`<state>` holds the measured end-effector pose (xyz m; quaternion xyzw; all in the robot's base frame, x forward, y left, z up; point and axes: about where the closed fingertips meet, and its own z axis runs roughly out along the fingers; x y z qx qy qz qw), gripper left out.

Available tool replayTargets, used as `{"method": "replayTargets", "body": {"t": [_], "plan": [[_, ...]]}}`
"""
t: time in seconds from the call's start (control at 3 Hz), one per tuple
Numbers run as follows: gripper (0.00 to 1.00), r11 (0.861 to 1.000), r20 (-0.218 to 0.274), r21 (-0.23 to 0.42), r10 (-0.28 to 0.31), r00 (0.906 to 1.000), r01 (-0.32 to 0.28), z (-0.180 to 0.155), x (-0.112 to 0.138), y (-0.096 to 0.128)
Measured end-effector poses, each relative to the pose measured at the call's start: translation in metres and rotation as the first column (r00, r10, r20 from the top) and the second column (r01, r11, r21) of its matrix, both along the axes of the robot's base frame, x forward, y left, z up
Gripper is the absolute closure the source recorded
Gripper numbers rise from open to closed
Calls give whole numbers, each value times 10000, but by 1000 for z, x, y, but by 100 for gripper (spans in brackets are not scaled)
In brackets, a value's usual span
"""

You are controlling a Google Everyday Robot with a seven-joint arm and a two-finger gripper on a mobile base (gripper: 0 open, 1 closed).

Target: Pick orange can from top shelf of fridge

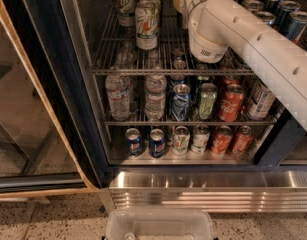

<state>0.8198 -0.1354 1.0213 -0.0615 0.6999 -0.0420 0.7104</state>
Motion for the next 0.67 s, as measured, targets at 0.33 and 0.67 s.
{"method": "replayTargets", "body": {"t": [0.33,0.67], "plan": [[100,10000,129,-17,87,9999,-86,7,-11,3],[100,9999,351,149,-66,9994,61,14,-29,-4]]}}
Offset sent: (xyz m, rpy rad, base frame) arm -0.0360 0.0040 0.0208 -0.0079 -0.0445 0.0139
